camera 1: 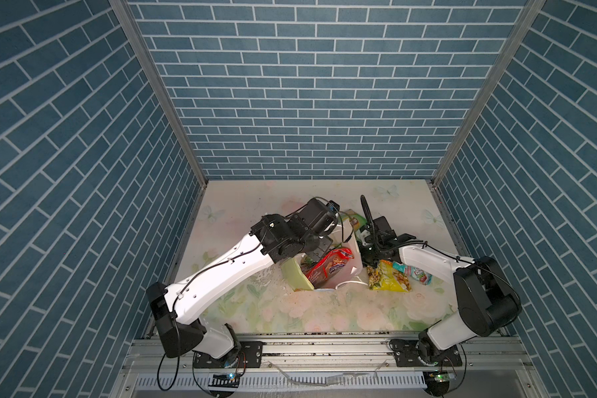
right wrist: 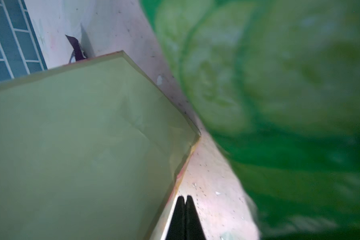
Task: Take the snacks out of the paper bag
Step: Move the paper bag to the center of the table.
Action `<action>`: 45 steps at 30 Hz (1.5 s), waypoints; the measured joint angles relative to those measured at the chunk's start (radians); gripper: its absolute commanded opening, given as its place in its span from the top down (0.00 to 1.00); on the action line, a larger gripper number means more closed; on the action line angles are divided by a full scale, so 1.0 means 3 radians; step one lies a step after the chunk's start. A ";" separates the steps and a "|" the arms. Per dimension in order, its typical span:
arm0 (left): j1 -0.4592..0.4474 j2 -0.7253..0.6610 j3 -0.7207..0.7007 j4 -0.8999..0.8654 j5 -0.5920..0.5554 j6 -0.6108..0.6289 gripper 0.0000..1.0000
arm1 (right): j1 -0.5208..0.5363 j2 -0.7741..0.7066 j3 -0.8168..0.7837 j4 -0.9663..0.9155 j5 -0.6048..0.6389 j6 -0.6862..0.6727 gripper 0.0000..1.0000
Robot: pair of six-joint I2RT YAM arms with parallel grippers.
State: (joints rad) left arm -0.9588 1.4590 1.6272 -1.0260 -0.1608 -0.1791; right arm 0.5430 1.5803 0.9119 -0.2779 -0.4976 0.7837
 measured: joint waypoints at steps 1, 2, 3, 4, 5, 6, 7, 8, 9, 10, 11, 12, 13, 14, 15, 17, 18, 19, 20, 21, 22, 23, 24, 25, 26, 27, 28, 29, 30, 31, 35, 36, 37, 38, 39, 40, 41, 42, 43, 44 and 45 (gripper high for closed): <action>0.0000 -0.0023 -0.0024 -0.0014 -0.0009 -0.0014 1.00 | 0.0028 0.0041 0.0037 0.0023 -0.0005 0.0013 1.00; 0.0000 -0.0048 -0.0046 -0.0029 -0.0017 -0.0028 1.00 | 0.0062 0.0093 0.0084 0.0046 -0.0013 0.0020 1.00; 0.0000 -0.0080 -0.0071 -0.0037 -0.0028 -0.0041 1.00 | 0.0088 0.0136 0.0122 0.0070 -0.0015 0.0023 1.00; 0.0000 -0.0108 -0.0088 -0.0048 -0.0039 -0.0053 1.00 | 0.0109 0.0173 0.0156 0.0084 -0.0017 0.0024 1.00; 0.0000 -0.0140 -0.0109 -0.0052 -0.0056 -0.0065 1.00 | 0.0131 0.0212 0.0196 0.0097 -0.0015 0.0033 1.00; 0.0000 -0.0167 -0.0125 -0.0055 -0.0072 -0.0076 1.00 | 0.0153 0.0256 0.0237 0.0107 -0.0015 0.0046 1.00; 0.0000 -0.0189 -0.0134 -0.0058 -0.0085 -0.0085 1.00 | 0.0169 0.0291 0.0272 0.0109 -0.0015 0.0058 1.00; 0.0000 -0.0206 -0.0135 -0.0061 -0.0099 -0.0092 1.00 | 0.0188 0.0336 0.0317 0.0116 -0.0015 0.0079 1.00; 0.0000 -0.0220 -0.0135 -0.0064 -0.0114 -0.0098 1.00 | 0.0210 0.0373 0.0359 0.0132 -0.0015 0.0084 1.00; 0.0000 -0.0228 -0.0135 -0.0066 -0.0128 -0.0102 1.00 | 0.0226 0.0399 0.0388 0.0150 -0.0015 0.0097 1.00; 0.0000 -0.0234 -0.0135 -0.0070 -0.0141 -0.0106 1.00 | 0.0248 0.0430 0.0422 0.0173 -0.0014 0.0108 1.00; 0.0000 -0.0238 -0.0135 -0.0075 -0.0156 -0.0109 1.00 | 0.0268 0.0455 0.0450 0.0206 -0.0015 0.0113 1.00; 0.0000 -0.0238 -0.0135 -0.0080 -0.0167 -0.0113 1.00 | 0.0285 0.0472 0.0465 0.0239 -0.0014 0.0131 1.00; 0.0000 -0.0238 -0.0135 -0.0083 -0.0181 -0.0117 1.00 | 0.0300 0.0482 0.0473 0.0270 -0.0013 0.0145 1.00; 0.0000 -0.0238 -0.0135 -0.0084 -0.0188 -0.0122 1.00 | 0.0313 0.0486 0.0473 0.0289 -0.0011 0.0164 1.00; -0.0008 -0.0238 -0.0135 -0.0083 -0.0206 -0.0141 1.00 | 0.0319 0.0483 0.0473 0.0284 0.0003 0.0167 0.99; -0.0019 -0.0238 -0.0135 -0.0084 -0.0215 -0.0149 1.00 | 0.0318 0.0473 0.0473 0.0261 0.0031 0.0164 0.97; -0.0034 -0.0238 -0.0135 -0.0083 -0.0224 -0.0156 1.00 | 0.0310 0.0455 0.0472 0.0230 0.0057 0.0156 0.95; -0.0060 -0.0238 -0.0135 -0.0081 -0.0237 -0.0169 1.00 | 0.0291 0.0415 0.0463 0.0187 0.0107 0.0148 0.92; -0.0089 -0.0238 -0.0135 -0.0079 -0.0243 -0.0179 1.00 | 0.0258 0.0342 0.0444 0.0118 0.0164 0.0120 0.89; -0.0117 -0.0234 -0.0135 -0.0078 -0.0249 -0.0189 1.00 | 0.0235 0.0253 0.0421 0.0037 0.0211 0.0079 0.88; -0.0150 -0.0226 -0.0135 -0.0075 -0.0252 -0.0203 1.00 | 0.0197 0.0126 0.0394 -0.0057 0.0270 0.0036 0.87; -0.0186 -0.0211 -0.0134 -0.0071 -0.0256 -0.0214 1.00 | 0.0145 -0.0022 0.0374 -0.0159 0.0331 -0.0013 0.87; -0.0209 -0.0196 -0.0134 -0.0064 -0.0262 -0.0220 1.00 | 0.0090 -0.0173 0.0361 -0.0258 0.0387 -0.0048 0.86; -0.0237 -0.0169 -0.0131 -0.0051 -0.0266 -0.0234 1.00 | 0.0025 -0.0346 0.0360 -0.0362 0.0448 -0.0100 0.86; -0.0258 -0.0139 -0.0126 -0.0041 -0.0272 -0.0245 1.00 | -0.0039 -0.0539 0.0362 -0.0455 0.0516 -0.0149 0.86; -0.0275 -0.0113 -0.0126 -0.0031 -0.0275 -0.0257 1.00 | -0.0089 -0.0684 0.0369 -0.0529 0.0568 -0.0196 0.88; -0.0289 -0.0089 -0.0126 -0.0024 -0.0276 -0.0267 1.00 | -0.0144 -0.0870 0.0393 -0.0640 0.0645 -0.0251 0.91; -0.0300 -0.0070 -0.0126 -0.0022 -0.0277 -0.0280 1.00 | -0.0167 -0.1021 0.0434 -0.0745 0.0690 -0.0295 0.97; -0.0308 -0.0060 -0.0126 -0.0019 -0.0280 -0.0290 1.00 | -0.0169 -0.1142 0.0479 -0.0825 0.0701 -0.0333 1.00; -0.0341 -0.0057 -0.0128 0.0009 -0.0336 -0.0369 1.00 | -0.0114 -0.1531 0.0637 -0.0965 0.0516 -0.0360 1.00; -0.0355 -0.0057 -0.0130 0.0017 -0.0365 -0.0393 1.00 | -0.0084 -0.1603 0.0637 -0.0960 0.0453 -0.0352 1.00; -0.0369 -0.0057 -0.0132 0.0025 -0.0390 -0.0415 1.00 | -0.0024 -0.1684 0.0635 -0.0964 0.0376 -0.0328 1.00; -0.0380 -0.0065 -0.0140 0.0045 -0.0425 -0.0441 1.00 | 0.0052 -0.1751 0.0633 -0.0961 0.0305 -0.0299 1.00; -0.0385 -0.0078 -0.0156 0.0064 -0.0448 -0.0467 1.00 | 0.0114 -0.1793 0.0633 -0.0958 0.0264 -0.0268 1.00; -0.0389 -0.0102 -0.0182 0.0088 -0.0470 -0.0492 1.00 | 0.0202 -0.1837 0.0633 -0.0954 0.0215 -0.0238 1.00; -0.0394 -0.0131 -0.0209 0.0112 -0.0496 -0.0515 1.00 | 0.0275 -0.1867 0.0631 -0.0946 0.0181 -0.0207 1.00; -0.0395 -0.0161 -0.0234 0.0128 -0.0518 -0.0538 1.00 | 0.0337 -0.1882 0.0624 -0.0940 0.0153 -0.0183 1.00; -0.0395 -0.0195 -0.0254 0.0144 -0.0538 -0.0558 1.00 | 0.0401 -0.1888 0.0619 -0.0933 0.0130 -0.0161 1.00; -0.0397 -0.0226 -0.0276 0.0160 -0.0554 -0.0580 1.00 | 0.0450 -0.1887 0.0610 -0.0922 0.0120 -0.0145 1.00; -0.0397 -0.0245 -0.0285 0.0165 -0.0565 -0.0599 1.00 | 0.0490 -0.1881 0.0598 -0.0904 0.0117 -0.0120 1.00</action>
State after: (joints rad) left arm -1.0779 1.3853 1.5417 -0.9764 -0.3302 -0.3588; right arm 0.6899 1.0161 1.0912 -0.5491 -0.4625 0.7479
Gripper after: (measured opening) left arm 0.043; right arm 0.041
